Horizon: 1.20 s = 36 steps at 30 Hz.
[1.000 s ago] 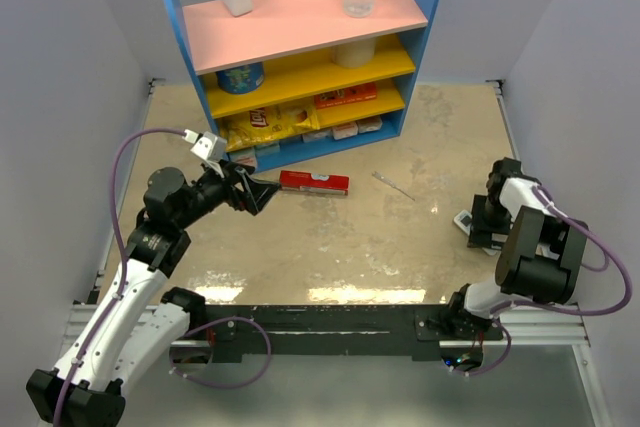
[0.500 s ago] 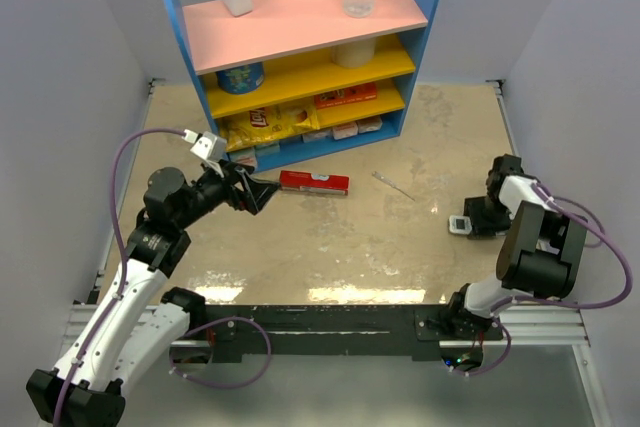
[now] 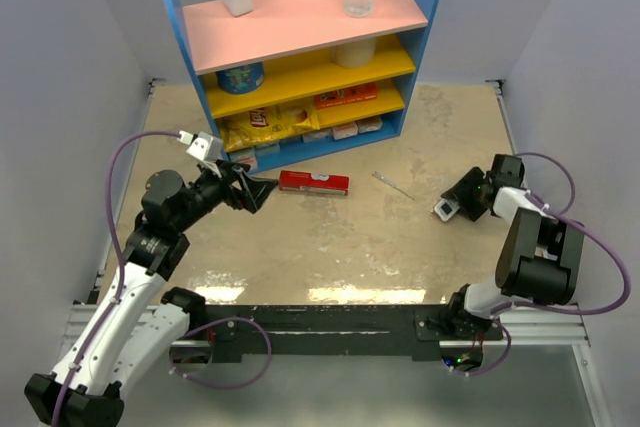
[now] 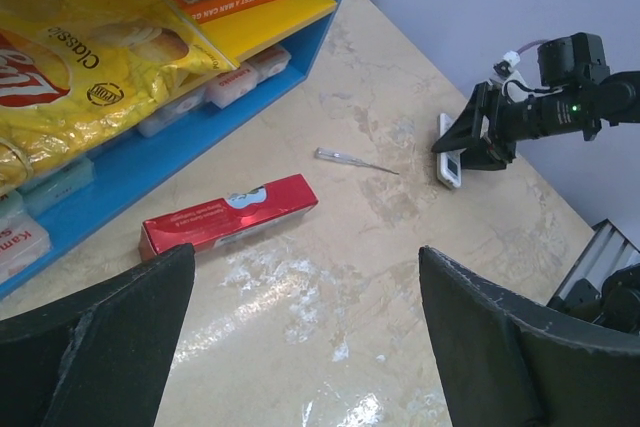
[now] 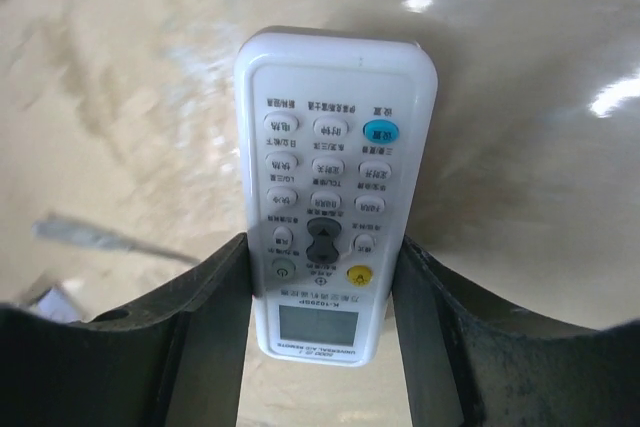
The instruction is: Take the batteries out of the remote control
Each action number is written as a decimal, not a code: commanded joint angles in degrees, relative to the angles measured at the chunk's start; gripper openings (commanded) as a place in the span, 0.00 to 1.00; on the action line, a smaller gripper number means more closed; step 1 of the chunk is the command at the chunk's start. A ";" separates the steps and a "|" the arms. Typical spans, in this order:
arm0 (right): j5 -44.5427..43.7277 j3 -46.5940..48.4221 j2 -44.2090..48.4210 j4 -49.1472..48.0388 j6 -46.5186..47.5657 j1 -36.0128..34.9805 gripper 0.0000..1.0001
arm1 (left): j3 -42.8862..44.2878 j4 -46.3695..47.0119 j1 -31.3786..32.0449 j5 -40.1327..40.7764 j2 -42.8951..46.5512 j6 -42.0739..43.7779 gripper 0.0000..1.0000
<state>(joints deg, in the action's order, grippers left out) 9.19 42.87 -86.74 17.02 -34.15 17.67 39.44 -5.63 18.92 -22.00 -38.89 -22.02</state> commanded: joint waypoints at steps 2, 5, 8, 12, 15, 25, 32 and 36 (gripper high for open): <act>13.74 -7.45 -0.37 -6.03 7.52 -5.61 0.39 | -0.24 -0.08 0.59 0.38 0.13 -2.50 0.97; 16.11 -6.84 3.40 -6.03 7.52 -13.43 0.38 | -0.33 0.70 0.59 -3.99 -0.13 -4.61 0.95; 25.41 -10.07 11.11 -12.86 3.93 -18.88 0.37 | -0.07 2.37 0.59 -7.08 -1.36 -6.80 0.95; 31.67 -12.38 19.74 -23.51 -2.05 -28.89 0.37 | -0.15 5.36 0.59 -12.01 -3.55 -9.96 0.95; 34.04 -11.06 23.97 -25.96 -3.37 -34.78 0.37 | -0.85 10.36 0.59 -14.73 -4.96 -12.95 0.95; 40.29 -13.96 29.96 -47.50 -16.29 -48.34 0.37 | -6.39 29.79 3.14 -20.19 -9.88 -23.50 0.96; 39.85 -14.31 27.51 -55.68 -19.72 -53.44 0.37 | -7.97 39.81 8.41 -19.66 -14.27 -26.93 0.96; 39.94 -15.36 25.84 -62.36 -23.24 -55.37 0.37 | -7.98 41.92 11.57 -19.40 -17.00 -26.76 0.95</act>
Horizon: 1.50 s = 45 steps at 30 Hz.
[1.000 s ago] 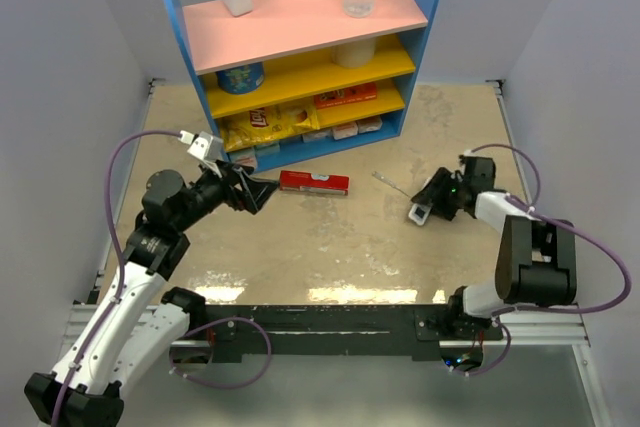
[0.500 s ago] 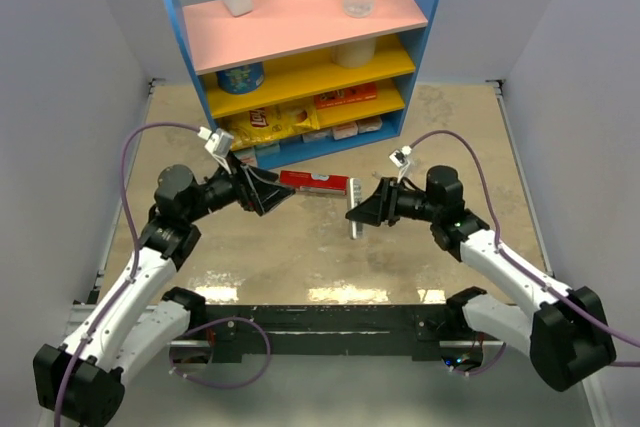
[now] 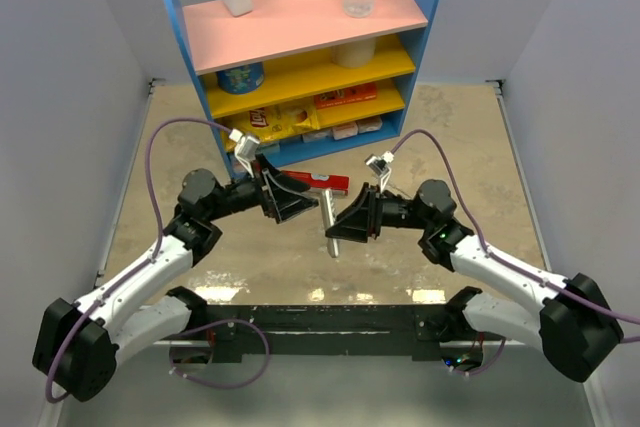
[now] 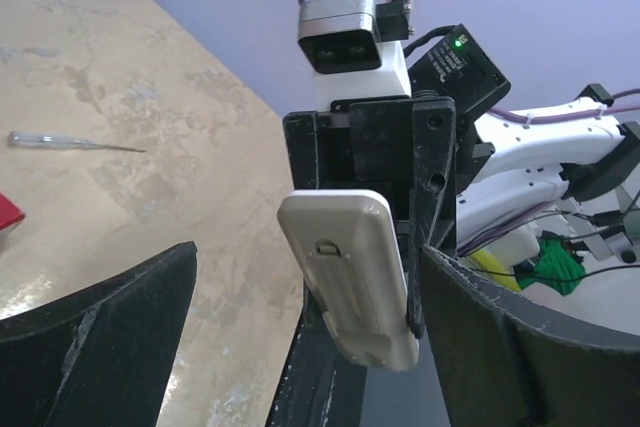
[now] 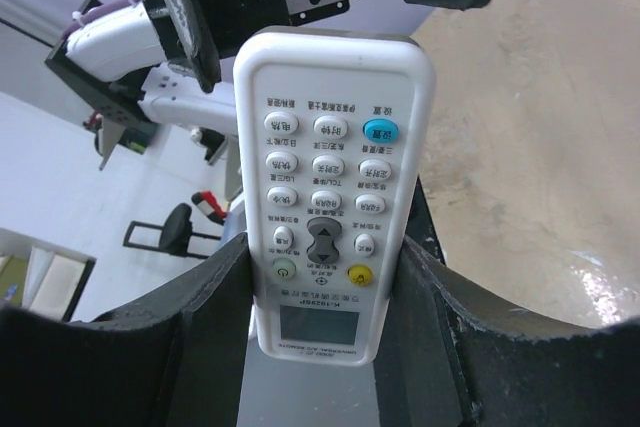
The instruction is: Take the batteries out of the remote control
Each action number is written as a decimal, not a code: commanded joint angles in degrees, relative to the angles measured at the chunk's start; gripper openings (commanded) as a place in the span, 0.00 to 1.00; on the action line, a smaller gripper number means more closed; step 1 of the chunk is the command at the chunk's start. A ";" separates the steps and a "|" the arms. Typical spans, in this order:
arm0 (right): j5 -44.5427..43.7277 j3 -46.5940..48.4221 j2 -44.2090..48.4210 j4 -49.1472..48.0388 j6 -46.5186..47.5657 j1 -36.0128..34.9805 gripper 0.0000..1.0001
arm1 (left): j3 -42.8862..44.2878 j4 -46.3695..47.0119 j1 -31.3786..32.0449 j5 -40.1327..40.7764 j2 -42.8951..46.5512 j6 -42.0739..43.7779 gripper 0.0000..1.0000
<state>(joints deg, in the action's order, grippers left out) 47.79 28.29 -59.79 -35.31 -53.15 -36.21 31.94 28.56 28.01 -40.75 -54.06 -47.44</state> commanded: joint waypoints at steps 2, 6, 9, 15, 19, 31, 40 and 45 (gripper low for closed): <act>0.99 -0.43 -1.56 -10.04 -3.81 -2.20 0.37 | -0.39 8.70 3.54 -0.47 -3.23 -1.43 0.94; 0.90 0.18 -3.14 -10.21 -3.37 -3.61 0.36 | -0.48 11.52 6.00 -0.38 -5.52 -2.30 0.91; 0.73 0.18 -3.40 -10.74 -3.54 -4.05 0.37 | -0.57 12.49 7.14 -0.38 -6.93 -2.22 0.83; -0.76 0.27 -2.88 -7.77 -1.70 -4.05 0.38 | -2.50 12.93 7.59 1.28 -5.88 -2.66 0.46; -4.00 0.62 -2.61 -3.55 0.58 -4.05 0.51 | -1.62 7.06 7.50 4.10 -5.09 -1.78 0.17; -22.82 8.27 -0.94 28.36 15.09 -4.58 0.70 | 6.10 -16.76 7.50 18.16 -5.53 1.48 0.00; -29.15 10.38 -4.62 28.81 17.81 -11.51 0.69 | 10.33 -27.58 7.50 28.00 -6.67 -3.01 0.00; -33.89 10.64 -6.74 25.73 18.25 -16.26 0.65 | 10.42 -27.59 7.59 29.50 -6.23 -6.87 0.00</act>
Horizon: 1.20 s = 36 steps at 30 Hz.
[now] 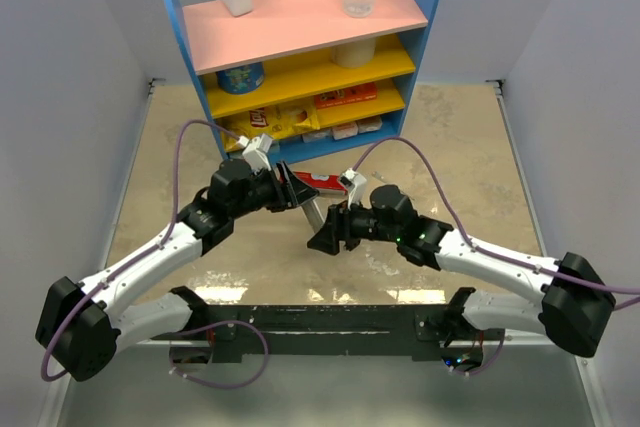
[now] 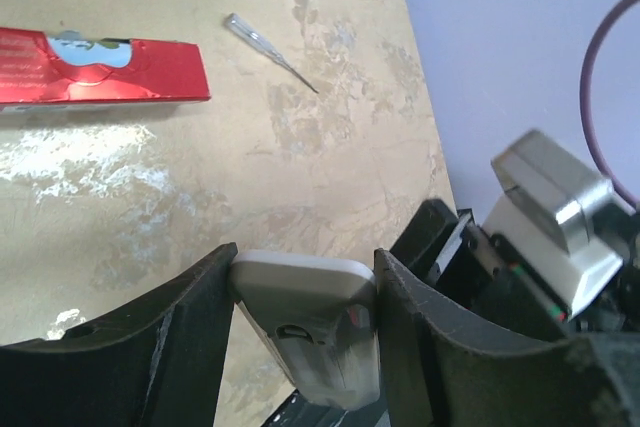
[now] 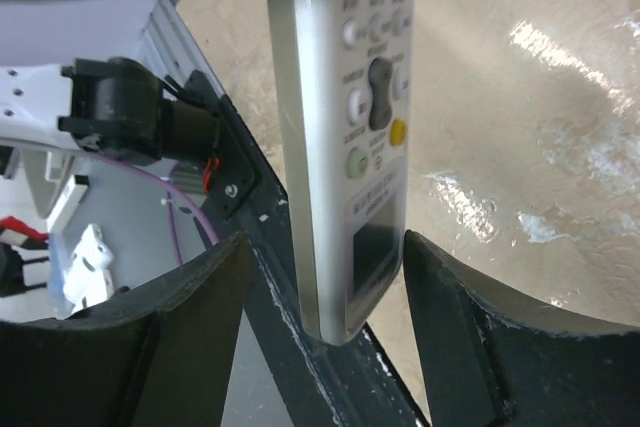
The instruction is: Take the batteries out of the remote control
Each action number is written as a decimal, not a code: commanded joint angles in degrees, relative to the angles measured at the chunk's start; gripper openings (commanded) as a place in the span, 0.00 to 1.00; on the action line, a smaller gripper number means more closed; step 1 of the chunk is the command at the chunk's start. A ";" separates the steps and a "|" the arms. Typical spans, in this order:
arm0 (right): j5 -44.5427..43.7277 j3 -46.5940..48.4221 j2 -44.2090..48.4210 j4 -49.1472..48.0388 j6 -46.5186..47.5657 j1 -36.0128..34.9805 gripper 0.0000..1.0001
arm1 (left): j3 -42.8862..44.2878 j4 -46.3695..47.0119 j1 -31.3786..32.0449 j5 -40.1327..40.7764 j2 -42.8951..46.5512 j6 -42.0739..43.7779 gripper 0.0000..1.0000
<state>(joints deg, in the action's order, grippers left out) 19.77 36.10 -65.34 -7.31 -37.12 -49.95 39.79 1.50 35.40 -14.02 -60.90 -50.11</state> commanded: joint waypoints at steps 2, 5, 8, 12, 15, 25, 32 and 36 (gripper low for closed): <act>-8.07 3.10 -2.33 -2.09 2.32 -2.95 0.58 | 2.57 -0.79 0.11 3.38 0.96 -5.17 0.00; -10.70 2.32 -1.37 -2.79 1.79 -2.96 0.27 | 3.01 -1.41 0.20 3.47 1.14 -4.91 0.00; -12.12 1.78 1.09 -1.66 2.66 -2.96 0.00 | 3.54 -3.61 0.11 1.82 1.58 -2.72 0.00; -11.42 6.24 1.01 4.63 9.58 -2.78 0.00 | 4.94 -3.60 0.11 -1.71 3.42 4.12 0.49; -5.83 12.66 -1.36 13.36 15.65 -2.25 0.00 | 11.43 -12.63 0.11 0.56 3.95 14.49 0.80; 19.66 14.00 3.89 20.14 21.13 4.59 0.00 | 21.29 -30.14 0.02 -8.45 8.87 40.95 0.94; 31.18 14.18 6.44 21.99 23.32 4.95 0.00 | 25.16 -36.30 0.02 -13.57 8.44 45.18 0.93; 33.40 13.30 8.38 22.43 24.12 5.04 0.00 | 26.13 -36.57 0.11 -19.01 6.68 45.28 0.91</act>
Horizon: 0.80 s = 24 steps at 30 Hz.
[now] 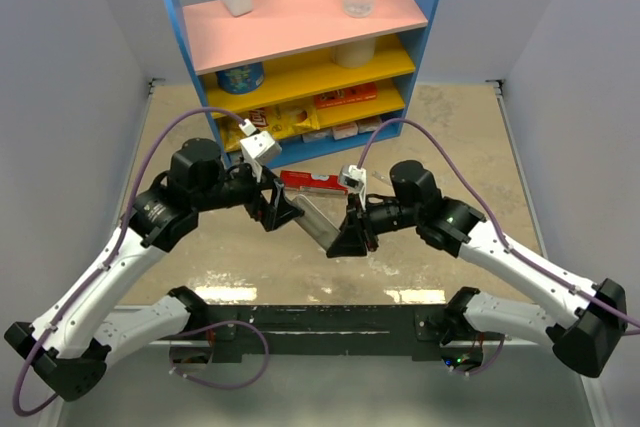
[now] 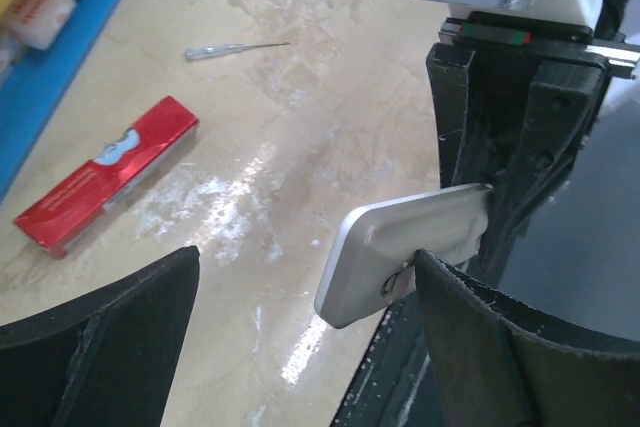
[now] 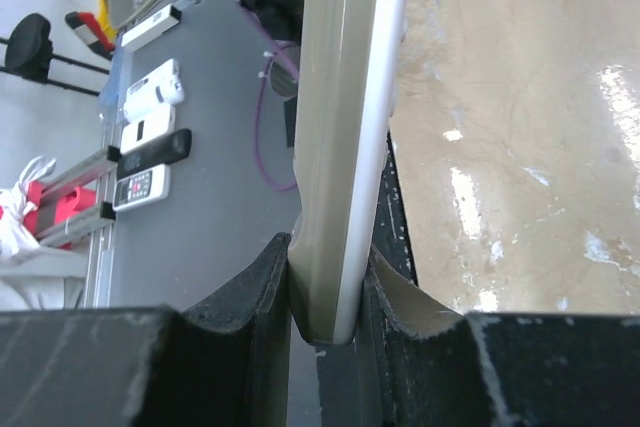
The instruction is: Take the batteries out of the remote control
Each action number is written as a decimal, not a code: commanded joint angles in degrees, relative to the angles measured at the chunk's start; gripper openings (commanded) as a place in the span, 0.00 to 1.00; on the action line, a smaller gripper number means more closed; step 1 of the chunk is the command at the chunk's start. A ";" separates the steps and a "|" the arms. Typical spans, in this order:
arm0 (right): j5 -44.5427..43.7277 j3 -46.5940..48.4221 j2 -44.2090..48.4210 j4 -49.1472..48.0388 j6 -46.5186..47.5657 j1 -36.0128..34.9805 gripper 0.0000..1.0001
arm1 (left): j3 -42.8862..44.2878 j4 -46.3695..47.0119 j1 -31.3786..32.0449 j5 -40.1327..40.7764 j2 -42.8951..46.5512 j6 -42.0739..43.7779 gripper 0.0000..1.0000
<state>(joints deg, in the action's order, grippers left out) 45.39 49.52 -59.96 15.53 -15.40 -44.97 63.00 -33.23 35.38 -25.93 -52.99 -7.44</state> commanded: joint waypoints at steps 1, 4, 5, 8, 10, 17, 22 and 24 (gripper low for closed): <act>8.14 -0.30 3.10 -0.93 2.04 -0.03 0.00 | 2.83 -1.66 0.05 -11.20 -1.58 2.35 0.88; 9.99 -0.56 3.80 -2.17 1.33 -0.03 0.00 | 2.13 -1.05 0.04 -21.48 -3.69 1.82 0.74; 9.90 -0.47 4.06 -2.34 1.25 -0.03 0.00 | 1.69 -0.35 0.04 -23.27 -3.96 1.03 0.69; 10.69 -0.30 4.24 -2.78 1.34 0.06 0.00 | -0.33 2.82 0.13 -28.55 -4.22 -1.61 0.61; 11.91 -0.30 3.72 -3.13 1.25 0.06 0.00 | -1.74 5.19 0.13 -30.22 -3.61 -3.36 0.55; 13.50 1.01 2.40 -2.70 0.98 -0.21 0.00 | -3.76 10.38 0.13 -35.06 -3.87 -6.79 0.03; -1.76 2.26 4.94 -7.66 -6.90 0.76 0.35 | -7.36 19.42 0.04 -28.24 -0.71 -16.88 0.00; -11.66 -2.03 7.13 -14.79 -18.22 1.29 0.57 | -9.38 24.25 0.13 -23.92 -0.36 -22.93 0.00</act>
<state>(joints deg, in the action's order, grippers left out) 51.18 48.56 -56.40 15.33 -17.82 -44.84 56.14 -21.43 34.89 -56.49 -54.98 -19.38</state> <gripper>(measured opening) 0.421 0.311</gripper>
